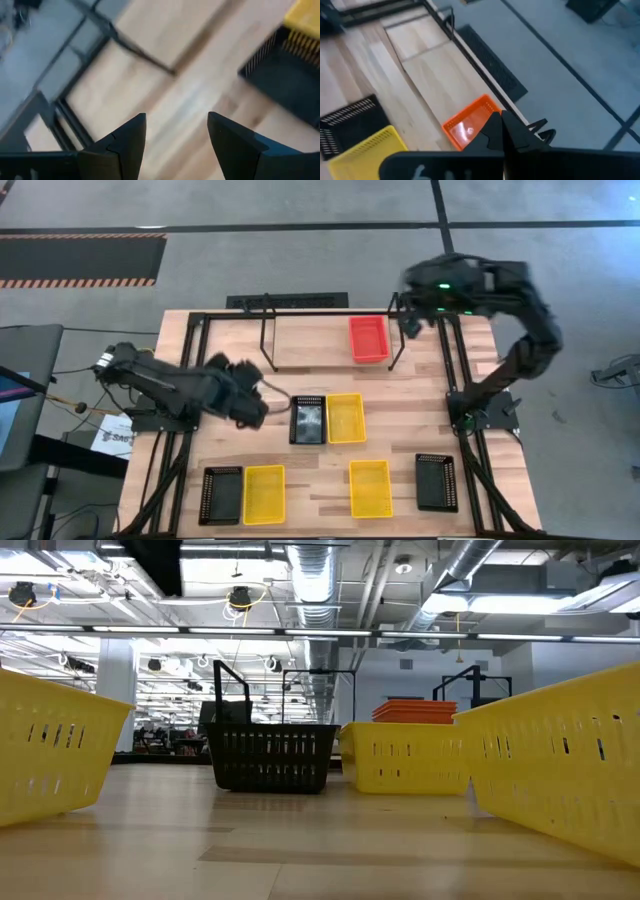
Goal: Stack baskets on shelf by color
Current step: Put the bottom left yellow bin on the shelf
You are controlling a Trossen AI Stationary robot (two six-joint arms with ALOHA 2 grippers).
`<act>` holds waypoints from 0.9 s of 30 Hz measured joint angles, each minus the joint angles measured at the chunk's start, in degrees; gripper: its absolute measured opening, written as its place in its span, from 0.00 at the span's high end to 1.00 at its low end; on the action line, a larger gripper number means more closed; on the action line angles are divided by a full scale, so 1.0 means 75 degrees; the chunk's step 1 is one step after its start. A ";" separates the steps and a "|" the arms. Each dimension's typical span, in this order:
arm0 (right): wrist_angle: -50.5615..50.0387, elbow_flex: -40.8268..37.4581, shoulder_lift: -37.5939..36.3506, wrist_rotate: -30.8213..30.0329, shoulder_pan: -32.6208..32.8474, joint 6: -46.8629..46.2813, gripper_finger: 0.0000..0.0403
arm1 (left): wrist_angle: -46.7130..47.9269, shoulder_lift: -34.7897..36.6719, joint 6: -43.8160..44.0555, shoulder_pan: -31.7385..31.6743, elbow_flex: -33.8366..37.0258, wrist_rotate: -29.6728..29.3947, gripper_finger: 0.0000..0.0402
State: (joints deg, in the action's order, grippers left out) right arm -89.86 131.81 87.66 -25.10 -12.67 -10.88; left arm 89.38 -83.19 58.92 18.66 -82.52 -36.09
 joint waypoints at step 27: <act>-0.0019 -0.0006 -0.0653 -0.0041 0.0581 0.0693 0.98 | -0.5667 0.0661 0.1303 0.0711 0.3870 0.2368 0.50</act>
State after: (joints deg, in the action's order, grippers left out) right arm -90.00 131.76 82.76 -25.41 -8.32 -5.68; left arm 46.88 -78.24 68.70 23.99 -53.50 -18.33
